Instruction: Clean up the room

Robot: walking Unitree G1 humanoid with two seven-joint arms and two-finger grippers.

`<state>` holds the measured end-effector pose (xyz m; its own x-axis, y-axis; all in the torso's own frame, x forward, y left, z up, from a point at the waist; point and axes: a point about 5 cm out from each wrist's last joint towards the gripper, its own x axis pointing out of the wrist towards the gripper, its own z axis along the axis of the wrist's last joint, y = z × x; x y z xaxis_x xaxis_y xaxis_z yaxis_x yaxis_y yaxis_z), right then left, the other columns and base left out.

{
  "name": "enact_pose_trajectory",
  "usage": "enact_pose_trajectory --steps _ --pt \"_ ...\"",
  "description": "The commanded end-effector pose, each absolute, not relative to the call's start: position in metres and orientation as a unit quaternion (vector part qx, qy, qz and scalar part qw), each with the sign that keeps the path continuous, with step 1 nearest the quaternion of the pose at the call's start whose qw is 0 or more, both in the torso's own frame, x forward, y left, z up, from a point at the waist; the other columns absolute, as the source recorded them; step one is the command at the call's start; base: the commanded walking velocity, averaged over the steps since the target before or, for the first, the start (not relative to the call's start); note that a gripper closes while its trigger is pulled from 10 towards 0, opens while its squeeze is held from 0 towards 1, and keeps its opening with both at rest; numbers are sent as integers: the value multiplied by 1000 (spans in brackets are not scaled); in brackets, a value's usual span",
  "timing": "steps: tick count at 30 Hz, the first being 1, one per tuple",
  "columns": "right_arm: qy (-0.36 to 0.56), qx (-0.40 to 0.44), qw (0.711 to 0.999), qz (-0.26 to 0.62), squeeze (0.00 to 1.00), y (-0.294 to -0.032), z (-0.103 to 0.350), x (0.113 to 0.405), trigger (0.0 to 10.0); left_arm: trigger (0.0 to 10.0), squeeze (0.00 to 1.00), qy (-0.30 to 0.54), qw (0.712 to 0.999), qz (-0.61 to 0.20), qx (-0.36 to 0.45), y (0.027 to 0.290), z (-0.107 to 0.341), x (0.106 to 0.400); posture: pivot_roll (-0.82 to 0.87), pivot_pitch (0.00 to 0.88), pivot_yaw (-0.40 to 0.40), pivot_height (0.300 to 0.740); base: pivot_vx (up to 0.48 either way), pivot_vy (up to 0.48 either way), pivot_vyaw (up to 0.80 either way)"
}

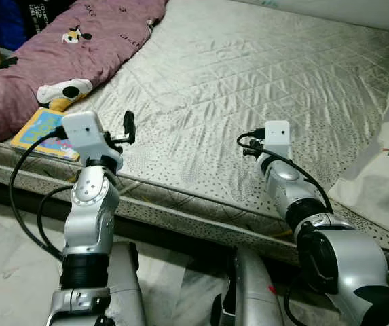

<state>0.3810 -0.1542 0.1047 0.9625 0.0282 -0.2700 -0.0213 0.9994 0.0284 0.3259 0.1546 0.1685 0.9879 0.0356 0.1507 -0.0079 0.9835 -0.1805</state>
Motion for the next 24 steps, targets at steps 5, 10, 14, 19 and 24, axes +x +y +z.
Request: enact_pose_trajectory --steps 5,10,14,19,24 --pt "93 91 991 30 0 -154 122 387 0 10000 0 -79 992 5 -96 148 164 332 61 0 -52 568 0 0 0" --pt "23 129 989 70 0 -147 126 377 0 10000 0 -79 992 16 -102 150 157 332 33 0 -37 568 0 0 0" --pt "-26 131 986 98 0 -142 130 364 10000 10000 0 -74 992 26 -99 156 151 330 16 0 -30 568 0 0 0" --pt "-60 147 983 92 0 -134 135 353 10000 10000 0 -69 993 35 -94 162 144 329 8 0 -24 593 0 0 0" --pt "-71 144 983 92 0 -132 144 353 10000 10000 0 -65 993 36 -93 164 142 329 1 0 -16 623 0 0 0"
